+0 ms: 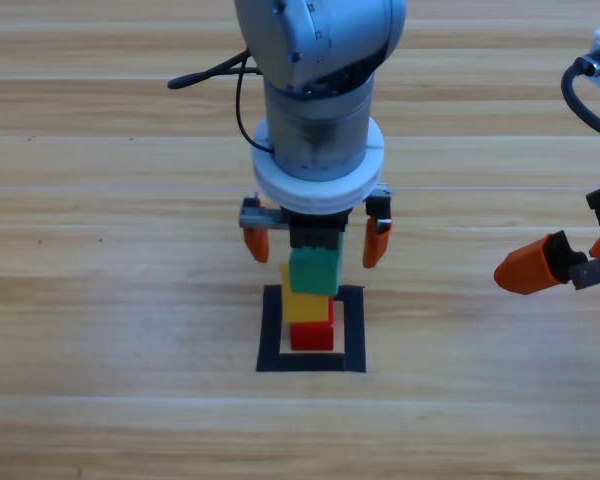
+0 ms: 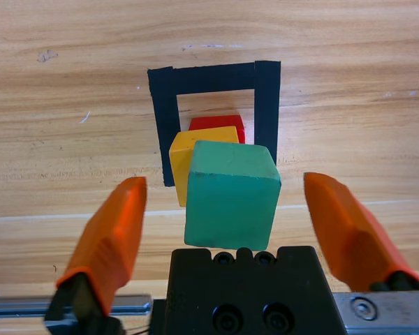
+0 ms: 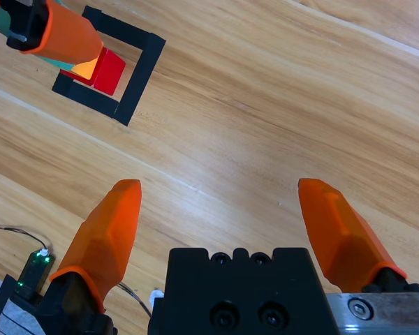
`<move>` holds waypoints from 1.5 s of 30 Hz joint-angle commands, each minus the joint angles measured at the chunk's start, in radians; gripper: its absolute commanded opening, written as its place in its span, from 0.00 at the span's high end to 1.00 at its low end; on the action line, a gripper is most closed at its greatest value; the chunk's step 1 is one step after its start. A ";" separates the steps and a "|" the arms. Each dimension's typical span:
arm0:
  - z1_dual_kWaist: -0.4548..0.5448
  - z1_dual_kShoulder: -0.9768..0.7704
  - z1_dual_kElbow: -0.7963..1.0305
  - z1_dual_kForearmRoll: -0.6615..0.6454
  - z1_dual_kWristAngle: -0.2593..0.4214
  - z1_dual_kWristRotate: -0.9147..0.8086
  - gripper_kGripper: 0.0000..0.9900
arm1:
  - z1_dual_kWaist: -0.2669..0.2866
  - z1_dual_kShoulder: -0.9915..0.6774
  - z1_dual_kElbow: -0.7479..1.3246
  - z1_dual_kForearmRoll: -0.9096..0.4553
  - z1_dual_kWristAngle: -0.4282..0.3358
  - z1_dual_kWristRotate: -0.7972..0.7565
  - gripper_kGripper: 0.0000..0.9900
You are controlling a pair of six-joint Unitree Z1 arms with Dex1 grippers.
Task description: Stack the blocks in the rectangular block: red at the bottom, yellow in the middle, green on top
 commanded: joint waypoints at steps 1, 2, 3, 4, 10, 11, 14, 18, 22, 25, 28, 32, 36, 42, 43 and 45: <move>-0.017 -0.021 0.005 0.029 0.026 -0.012 0.00 | -0.017 0.031 0.026 -0.038 0.041 -0.028 0.00; -0.017 -0.039 0.001 0.033 0.035 -0.018 0.00 | -0.017 0.021 0.027 -0.039 0.035 -0.030 0.00; -0.017 -0.068 -0.013 0.033 0.046 -0.020 0.00 | -0.017 0.005 0.030 -0.042 0.023 -0.030 0.00; -0.019 -0.096 -0.033 0.041 0.062 -0.023 0.00 | -0.017 -0.009 0.037 -0.051 0.012 -0.030 0.00; -0.122 -0.350 -0.081 0.087 0.279 -0.135 0.00 | -0.017 -0.018 0.043 -0.065 0.004 -0.040 0.00; -0.166 -0.386 -0.072 0.085 0.344 -0.156 0.00 | -0.017 -0.015 0.043 -0.065 0.009 -0.042 0.00; -0.257 -0.409 -0.041 0.084 0.471 -0.156 0.00 | -0.017 -0.006 0.041 -0.065 0.020 -0.045 0.00; -0.363 -0.435 0.036 0.075 0.640 -0.141 0.00 | -0.017 0.009 0.040 -0.067 0.020 -0.046 0.00; -0.373 -0.551 0.177 -0.028 0.707 0.029 0.00 | -0.017 0.017 0.040 -0.070 0.009 -0.046 0.00; -0.373 -0.734 0.389 -0.197 0.697 0.187 0.00 | -0.017 0.028 0.040 -0.079 0.010 -0.046 0.00; -0.403 -0.944 0.665 -0.382 0.652 0.286 0.00 | -0.017 0.046 0.038 -0.084 0.012 -0.048 0.00; -0.403 -1.125 0.991 -0.608 0.565 0.378 0.00 | -0.017 0.048 0.040 -0.084 0.014 -0.048 0.00; -0.403 -1.222 1.225 -0.786 0.505 0.421 0.00 | -0.017 0.048 0.040 -0.084 0.014 -0.048 0.00; -0.403 -1.185 1.298 -0.883 0.476 0.447 0.00 | -0.017 0.048 0.040 -0.084 0.015 -0.046 0.00; -0.403 -1.180 1.300 -0.887 0.474 0.447 0.00 | -0.017 0.048 0.040 -0.084 0.015 -0.046 0.00; -0.403 -1.173 1.300 -0.892 0.474 0.445 0.00 | -0.017 0.048 0.041 -0.084 0.017 -0.048 0.00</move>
